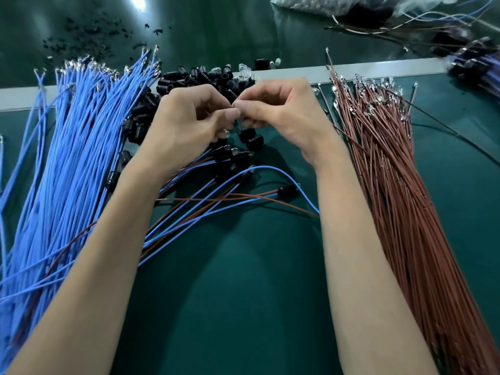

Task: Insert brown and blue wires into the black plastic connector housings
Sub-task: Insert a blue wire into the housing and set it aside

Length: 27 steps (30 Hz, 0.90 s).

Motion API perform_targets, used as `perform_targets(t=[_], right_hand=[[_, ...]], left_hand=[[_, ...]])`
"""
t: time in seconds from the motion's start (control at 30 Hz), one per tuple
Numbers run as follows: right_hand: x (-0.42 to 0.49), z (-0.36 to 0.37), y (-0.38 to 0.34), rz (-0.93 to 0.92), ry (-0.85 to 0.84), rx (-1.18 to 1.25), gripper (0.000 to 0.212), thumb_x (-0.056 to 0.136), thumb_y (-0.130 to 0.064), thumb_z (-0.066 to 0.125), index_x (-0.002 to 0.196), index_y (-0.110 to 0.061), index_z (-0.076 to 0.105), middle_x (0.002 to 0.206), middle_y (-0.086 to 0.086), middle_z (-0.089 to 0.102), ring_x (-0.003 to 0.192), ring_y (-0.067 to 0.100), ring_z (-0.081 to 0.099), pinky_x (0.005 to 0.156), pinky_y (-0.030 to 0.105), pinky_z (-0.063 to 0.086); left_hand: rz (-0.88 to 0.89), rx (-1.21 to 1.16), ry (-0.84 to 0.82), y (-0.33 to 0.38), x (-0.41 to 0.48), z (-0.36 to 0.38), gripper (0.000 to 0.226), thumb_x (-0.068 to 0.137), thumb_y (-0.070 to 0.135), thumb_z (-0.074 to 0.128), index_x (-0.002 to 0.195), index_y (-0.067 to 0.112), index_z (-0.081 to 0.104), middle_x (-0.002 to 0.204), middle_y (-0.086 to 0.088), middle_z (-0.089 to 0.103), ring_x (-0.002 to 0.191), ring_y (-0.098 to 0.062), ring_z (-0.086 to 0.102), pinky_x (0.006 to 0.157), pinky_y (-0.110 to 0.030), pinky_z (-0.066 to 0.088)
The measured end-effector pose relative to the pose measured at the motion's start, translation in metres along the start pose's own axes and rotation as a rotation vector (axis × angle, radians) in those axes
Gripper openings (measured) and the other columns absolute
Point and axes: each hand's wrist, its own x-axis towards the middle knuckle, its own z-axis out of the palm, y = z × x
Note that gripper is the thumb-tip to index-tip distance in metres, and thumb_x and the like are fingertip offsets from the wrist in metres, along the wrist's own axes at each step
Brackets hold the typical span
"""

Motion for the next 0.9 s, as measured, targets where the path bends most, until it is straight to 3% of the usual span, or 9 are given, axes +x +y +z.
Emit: perform_targets(t=[0.07,0.17,0.23,0.37,0.57,0.8,0.9], right_hand=[[0.000,-0.008,0.001,0.023,0.055,-0.061,0.005,0.087,-0.007,0.067,0.090,-0.009,0.071,0.074,0.000,0.070,0.063,0.003,0.063,0.063,0.012,0.047],[0.003,-0.024,0.007,0.023,0.180,-0.496,0.014,0.079,-0.014,0.075,0.092,-0.018,0.075,0.079,-0.005,0.069,0.067,-0.003,0.059,0.070,0.007,0.045],[0.004,-0.030,0.012,0.081,0.170,-0.636,0.022,0.073,-0.014,0.079,0.095,-0.019,0.075,0.080,-0.006,0.068,0.067,-0.002,0.057,0.074,0.010,0.047],[0.006,-0.028,0.017,0.107,0.163,-0.637,0.026,0.068,-0.010,0.082,0.090,-0.022,0.073,0.075,-0.009,0.066,0.057,-0.008,0.052,0.068,0.013,0.047],[0.004,-0.033,0.020,0.053,0.151,-0.639,0.023,0.069,-0.006,0.080,0.085,-0.021,0.072,0.071,-0.011,0.065,0.050,-0.011,0.048,0.061,0.004,0.040],[0.002,-0.032,0.019,0.016,0.097,-0.637,0.018,0.086,-0.007,0.065,0.099,-0.018,0.071,0.084,-0.006,0.061,0.067,-0.004,0.048,0.066,-0.001,0.034],[0.002,-0.034,0.016,-0.002,0.162,-0.496,0.014,0.090,-0.008,0.061,0.094,-0.019,0.068,0.081,-0.007,0.060,0.073,0.005,0.052,0.070,0.008,0.041]], left_hand=[[-0.023,0.000,0.017,-0.004,0.001,0.000,0.008,0.089,0.018,0.067,0.082,0.014,0.066,0.069,0.001,0.065,0.059,-0.007,0.057,0.061,-0.020,0.050],[-0.043,0.018,0.031,-0.009,0.002,0.000,0.011,0.087,0.021,0.069,0.079,0.015,0.067,0.067,0.003,0.066,0.059,-0.006,0.057,0.064,-0.022,0.050],[-0.044,0.034,0.023,-0.011,0.002,0.000,0.012,0.087,0.023,0.069,0.078,0.016,0.067,0.069,0.002,0.067,0.060,-0.007,0.058,0.068,-0.028,0.052],[-0.052,0.051,-0.001,-0.011,0.001,0.001,0.010,0.087,0.025,0.068,0.079,0.020,0.068,0.074,-0.004,0.070,0.066,-0.012,0.061,0.079,-0.040,0.055],[-0.060,0.068,-0.013,-0.008,-0.001,0.001,0.006,0.088,0.025,0.067,0.084,0.022,0.071,0.077,-0.003,0.071,0.068,-0.010,0.061,0.082,-0.037,0.055],[-0.058,0.068,-0.016,-0.005,-0.002,0.001,0.008,0.088,0.025,0.066,0.083,0.020,0.070,0.078,-0.005,0.071,0.070,-0.012,0.062,0.082,-0.040,0.054],[-0.058,0.056,-0.009,-0.005,-0.002,0.001,0.010,0.089,0.024,0.066,0.084,0.016,0.070,0.078,-0.009,0.071,0.070,-0.012,0.062,0.081,-0.040,0.054]])
